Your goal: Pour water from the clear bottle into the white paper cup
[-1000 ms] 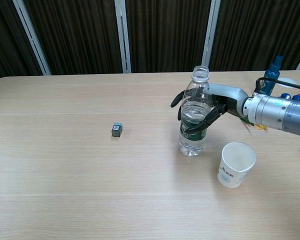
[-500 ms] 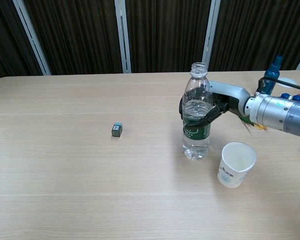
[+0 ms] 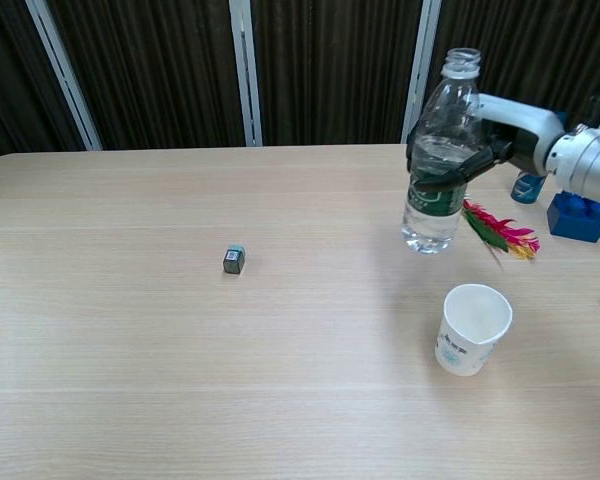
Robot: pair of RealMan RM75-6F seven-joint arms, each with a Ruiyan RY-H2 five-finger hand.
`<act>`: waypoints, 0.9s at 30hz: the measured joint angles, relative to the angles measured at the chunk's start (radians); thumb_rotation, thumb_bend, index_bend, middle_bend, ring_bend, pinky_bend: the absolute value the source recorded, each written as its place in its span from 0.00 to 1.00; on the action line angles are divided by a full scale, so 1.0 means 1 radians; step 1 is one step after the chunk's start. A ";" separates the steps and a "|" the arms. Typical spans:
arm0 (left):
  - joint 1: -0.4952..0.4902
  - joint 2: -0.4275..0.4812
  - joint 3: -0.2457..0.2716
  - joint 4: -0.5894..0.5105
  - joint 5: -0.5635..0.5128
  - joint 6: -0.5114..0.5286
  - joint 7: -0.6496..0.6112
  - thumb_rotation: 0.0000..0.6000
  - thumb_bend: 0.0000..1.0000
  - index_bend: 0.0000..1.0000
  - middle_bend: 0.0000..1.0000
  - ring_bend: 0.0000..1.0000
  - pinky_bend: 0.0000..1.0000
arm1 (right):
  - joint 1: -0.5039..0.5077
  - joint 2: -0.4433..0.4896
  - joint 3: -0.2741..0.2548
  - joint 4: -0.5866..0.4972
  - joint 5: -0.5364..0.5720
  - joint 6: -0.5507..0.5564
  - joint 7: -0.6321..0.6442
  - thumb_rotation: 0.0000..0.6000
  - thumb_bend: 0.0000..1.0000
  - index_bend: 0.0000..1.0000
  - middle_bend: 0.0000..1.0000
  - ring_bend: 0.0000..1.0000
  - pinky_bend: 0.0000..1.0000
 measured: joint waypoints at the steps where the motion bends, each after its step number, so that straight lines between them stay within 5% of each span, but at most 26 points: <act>1: 0.001 0.003 0.001 -0.002 0.006 0.001 -0.005 1.00 0.00 0.00 0.00 0.00 0.00 | -0.009 0.016 0.003 -0.013 0.005 0.006 -0.016 1.00 0.35 0.50 0.57 0.53 0.52; 17: 0.031 0.075 0.019 -0.040 0.123 0.031 -0.135 1.00 0.00 0.00 0.00 0.00 0.00 | -0.230 0.271 -0.077 -0.269 0.021 0.119 -0.450 1.00 0.44 0.50 0.57 0.53 0.52; 27: 0.046 0.099 0.031 -0.050 0.168 0.046 -0.176 1.00 0.00 0.00 0.00 0.00 0.00 | -0.299 0.305 -0.120 -0.337 -0.024 0.171 -0.751 1.00 0.46 0.50 0.57 0.53 0.53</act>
